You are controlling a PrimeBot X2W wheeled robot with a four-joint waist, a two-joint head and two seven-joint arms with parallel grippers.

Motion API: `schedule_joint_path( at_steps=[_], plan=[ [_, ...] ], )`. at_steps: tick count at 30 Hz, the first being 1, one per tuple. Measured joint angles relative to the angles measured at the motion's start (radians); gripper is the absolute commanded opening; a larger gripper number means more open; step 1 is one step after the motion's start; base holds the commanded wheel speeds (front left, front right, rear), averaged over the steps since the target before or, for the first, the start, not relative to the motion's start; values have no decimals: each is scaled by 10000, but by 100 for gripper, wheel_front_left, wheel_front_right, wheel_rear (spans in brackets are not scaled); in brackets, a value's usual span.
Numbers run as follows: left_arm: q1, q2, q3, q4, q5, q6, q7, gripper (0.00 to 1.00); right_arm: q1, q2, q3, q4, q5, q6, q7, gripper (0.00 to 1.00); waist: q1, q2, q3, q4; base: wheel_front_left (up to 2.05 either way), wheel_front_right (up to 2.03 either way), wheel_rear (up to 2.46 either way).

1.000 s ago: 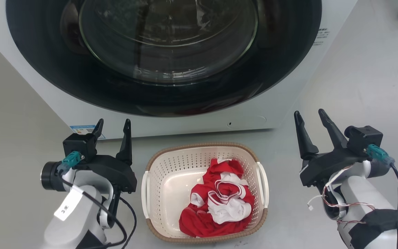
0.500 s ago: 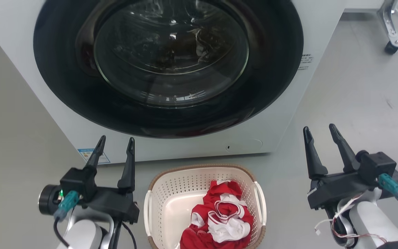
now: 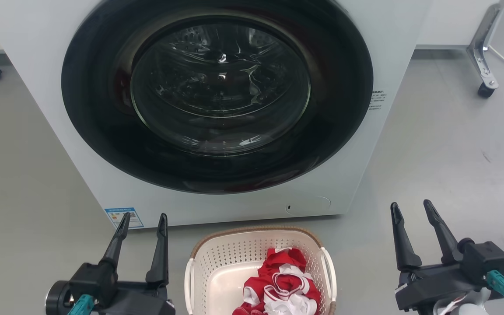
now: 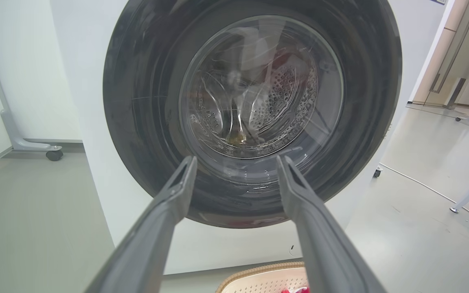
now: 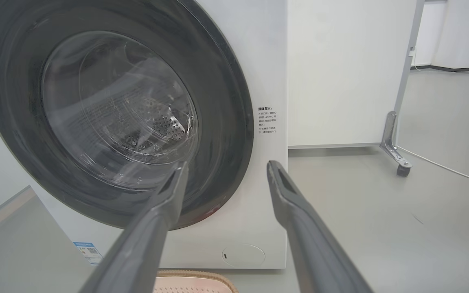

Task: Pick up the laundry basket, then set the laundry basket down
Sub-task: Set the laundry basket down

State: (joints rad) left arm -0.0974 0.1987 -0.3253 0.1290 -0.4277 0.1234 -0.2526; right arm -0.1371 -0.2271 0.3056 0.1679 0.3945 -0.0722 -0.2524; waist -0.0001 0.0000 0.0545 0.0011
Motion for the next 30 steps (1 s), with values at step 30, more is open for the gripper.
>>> schedule_joint_path(
  at_steps=[30],
  plan=[
    [1226, -571, 988, -548, 876, 10, 311, 100, 1454, 59, -596, -1129, -261, -249, 0, 100, 2, 1, -191, 0, 0, 0, 0]
  ],
)
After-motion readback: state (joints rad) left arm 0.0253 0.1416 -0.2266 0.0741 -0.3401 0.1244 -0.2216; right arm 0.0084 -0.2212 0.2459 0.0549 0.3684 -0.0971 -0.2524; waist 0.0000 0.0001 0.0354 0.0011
